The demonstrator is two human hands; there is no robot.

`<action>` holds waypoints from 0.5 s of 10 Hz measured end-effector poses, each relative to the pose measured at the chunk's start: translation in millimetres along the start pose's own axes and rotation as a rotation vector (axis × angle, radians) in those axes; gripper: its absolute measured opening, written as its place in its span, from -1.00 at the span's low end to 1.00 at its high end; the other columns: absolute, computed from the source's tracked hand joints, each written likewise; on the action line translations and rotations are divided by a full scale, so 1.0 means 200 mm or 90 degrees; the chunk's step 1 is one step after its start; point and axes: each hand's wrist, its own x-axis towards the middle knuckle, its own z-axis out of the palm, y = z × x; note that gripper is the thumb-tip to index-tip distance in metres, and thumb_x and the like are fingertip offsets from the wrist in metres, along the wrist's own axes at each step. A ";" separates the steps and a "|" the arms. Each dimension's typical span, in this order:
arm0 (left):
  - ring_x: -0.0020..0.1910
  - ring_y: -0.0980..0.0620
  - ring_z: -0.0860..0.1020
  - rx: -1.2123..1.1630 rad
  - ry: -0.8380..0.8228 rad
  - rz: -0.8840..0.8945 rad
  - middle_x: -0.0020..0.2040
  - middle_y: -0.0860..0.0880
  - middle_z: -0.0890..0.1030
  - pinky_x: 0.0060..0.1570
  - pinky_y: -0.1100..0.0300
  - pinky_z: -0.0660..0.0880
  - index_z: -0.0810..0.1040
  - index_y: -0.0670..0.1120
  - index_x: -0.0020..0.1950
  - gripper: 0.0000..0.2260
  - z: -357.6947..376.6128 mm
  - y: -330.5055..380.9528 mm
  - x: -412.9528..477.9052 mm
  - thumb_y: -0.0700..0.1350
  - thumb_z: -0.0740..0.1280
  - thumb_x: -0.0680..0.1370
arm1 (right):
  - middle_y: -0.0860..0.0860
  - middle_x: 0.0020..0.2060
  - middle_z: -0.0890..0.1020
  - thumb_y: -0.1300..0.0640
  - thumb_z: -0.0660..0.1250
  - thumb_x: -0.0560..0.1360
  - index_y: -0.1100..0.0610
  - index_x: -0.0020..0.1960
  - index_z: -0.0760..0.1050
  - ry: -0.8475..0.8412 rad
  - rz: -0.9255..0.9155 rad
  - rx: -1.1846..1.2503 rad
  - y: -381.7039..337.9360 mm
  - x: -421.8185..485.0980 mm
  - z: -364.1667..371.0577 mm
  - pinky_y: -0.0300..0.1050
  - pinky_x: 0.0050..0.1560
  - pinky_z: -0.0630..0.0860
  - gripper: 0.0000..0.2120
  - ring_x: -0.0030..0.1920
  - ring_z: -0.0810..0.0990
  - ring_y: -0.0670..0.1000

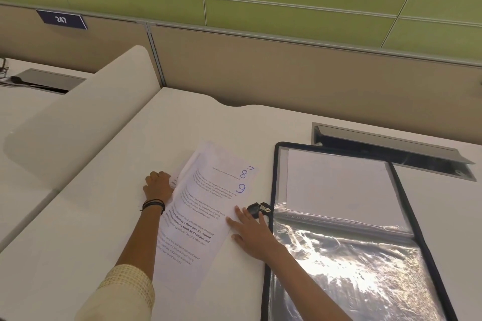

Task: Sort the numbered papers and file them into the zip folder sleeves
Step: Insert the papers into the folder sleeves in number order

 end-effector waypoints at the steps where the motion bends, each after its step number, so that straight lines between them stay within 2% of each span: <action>1: 0.33 -0.17 0.24 -0.006 -0.020 -0.002 0.30 -0.22 0.31 0.28 0.03 0.23 0.38 -0.19 0.34 -0.68 -0.02 -0.02 0.02 -0.12 0.17 0.61 | 0.07 0.53 -0.12 0.03 0.02 0.64 0.00 0.54 0.00 0.001 -0.001 -0.001 0.00 0.00 0.00 0.21 0.44 -0.20 -0.52 0.53 -0.13 0.08; 2: 0.23 -0.15 0.38 -0.065 -0.018 0.021 0.19 -0.18 0.48 0.20 0.02 0.24 0.41 -0.15 0.24 -0.76 -0.04 -0.02 0.01 -0.17 0.17 0.58 | 0.07 0.53 -0.12 0.03 0.02 0.64 0.00 0.54 0.00 0.002 -0.001 -0.003 0.00 0.00 0.00 0.21 0.44 -0.20 -0.51 0.53 -0.13 0.08; 3: 0.03 -0.13 0.55 -0.175 0.004 0.030 0.07 -0.13 0.61 0.12 0.03 0.34 0.45 -0.11 0.19 -0.75 -0.07 -0.04 -0.05 -0.16 0.32 0.52 | 0.07 0.53 -0.12 0.03 0.01 0.64 0.00 0.54 0.00 -0.002 -0.002 -0.001 0.01 0.00 0.00 0.20 0.45 -0.19 -0.51 0.53 -0.13 0.08; 4: 0.07 -0.14 0.54 -0.209 0.065 0.029 0.12 -0.12 0.59 -0.04 0.15 0.34 0.53 -0.14 0.18 -0.74 -0.10 -0.03 -0.10 -0.15 0.38 0.50 | 0.07 0.53 -0.12 0.03 0.02 0.64 0.00 0.54 0.00 -0.003 -0.002 0.010 0.01 0.00 -0.01 0.19 0.45 -0.19 -0.52 0.53 -0.13 0.07; 5: 0.04 -0.16 0.57 -0.240 0.118 0.008 0.07 -0.13 0.62 -0.09 0.20 0.32 0.60 -0.17 0.09 -0.77 -0.14 -0.01 -0.14 -0.10 0.42 0.48 | 0.06 0.53 -0.12 0.03 0.02 0.64 -0.01 0.54 0.00 -0.005 -0.003 0.012 0.01 0.00 -0.01 0.19 0.45 -0.20 -0.52 0.53 -0.14 0.06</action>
